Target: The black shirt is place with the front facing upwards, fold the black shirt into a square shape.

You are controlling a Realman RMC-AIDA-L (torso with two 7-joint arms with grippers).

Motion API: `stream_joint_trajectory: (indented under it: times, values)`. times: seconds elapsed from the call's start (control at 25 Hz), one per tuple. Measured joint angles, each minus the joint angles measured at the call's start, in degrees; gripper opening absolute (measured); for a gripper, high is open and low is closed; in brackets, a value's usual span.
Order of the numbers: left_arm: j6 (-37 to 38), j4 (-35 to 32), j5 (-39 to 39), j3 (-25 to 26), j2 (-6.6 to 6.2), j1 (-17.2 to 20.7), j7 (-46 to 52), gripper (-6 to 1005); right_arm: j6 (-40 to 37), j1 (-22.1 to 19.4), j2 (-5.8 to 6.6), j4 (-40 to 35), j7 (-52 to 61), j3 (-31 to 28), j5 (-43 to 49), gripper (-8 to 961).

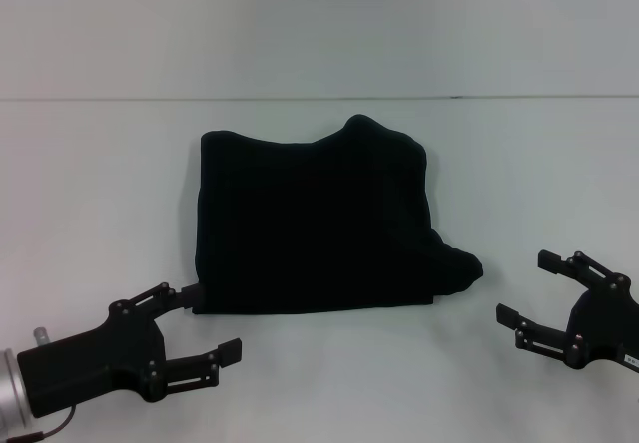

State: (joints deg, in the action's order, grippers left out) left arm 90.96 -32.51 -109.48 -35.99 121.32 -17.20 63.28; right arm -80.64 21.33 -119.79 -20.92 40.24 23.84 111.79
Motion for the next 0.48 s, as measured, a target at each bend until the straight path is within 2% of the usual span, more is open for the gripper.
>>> stream_joint_trajectory:
  times: [0.48]
  values:
    - [0.0, -0.1, 0.1, 0.0, 0.19, -0.4, 0.0, 938, -0.5, 0.1, -0.08, 0.2, 0.0, -0.1, 0.0, 944]
